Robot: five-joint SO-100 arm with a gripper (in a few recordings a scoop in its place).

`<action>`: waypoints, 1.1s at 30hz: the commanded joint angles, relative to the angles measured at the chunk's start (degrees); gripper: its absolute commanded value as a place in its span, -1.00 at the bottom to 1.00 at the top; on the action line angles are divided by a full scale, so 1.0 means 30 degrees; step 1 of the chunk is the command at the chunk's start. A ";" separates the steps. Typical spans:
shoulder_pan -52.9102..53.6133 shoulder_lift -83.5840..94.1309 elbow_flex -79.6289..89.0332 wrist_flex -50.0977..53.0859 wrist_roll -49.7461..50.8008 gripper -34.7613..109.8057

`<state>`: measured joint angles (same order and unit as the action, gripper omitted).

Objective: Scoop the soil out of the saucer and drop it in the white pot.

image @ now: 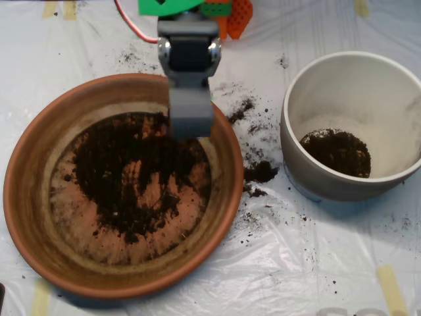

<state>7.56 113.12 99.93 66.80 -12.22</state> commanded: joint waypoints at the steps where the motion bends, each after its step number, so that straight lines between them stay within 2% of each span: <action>1: -0.1699 0.2197 -0.2432 0.0850 0.0264 -0.53; 7: -0.4746 0.1553 -0.5156 0.2168 0.0674 -0.53; 21: -0.9580 -0.5508 -1.2656 0.4072 0.1230 -0.53; 26: -1.0928 -0.6914 -1.3242 0.4365 0.0791 -0.52; 29: -1.1367 -0.7090 -1.2715 0.4424 0.0762 -0.43; 32: -1.1660 -0.6797 -1.1719 0.4307 0.0000 -0.18; 33: -1.1719 -0.6621 -1.1309 0.4219 -0.0205 -0.18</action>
<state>-26.28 89.74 65.65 79.72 -10.72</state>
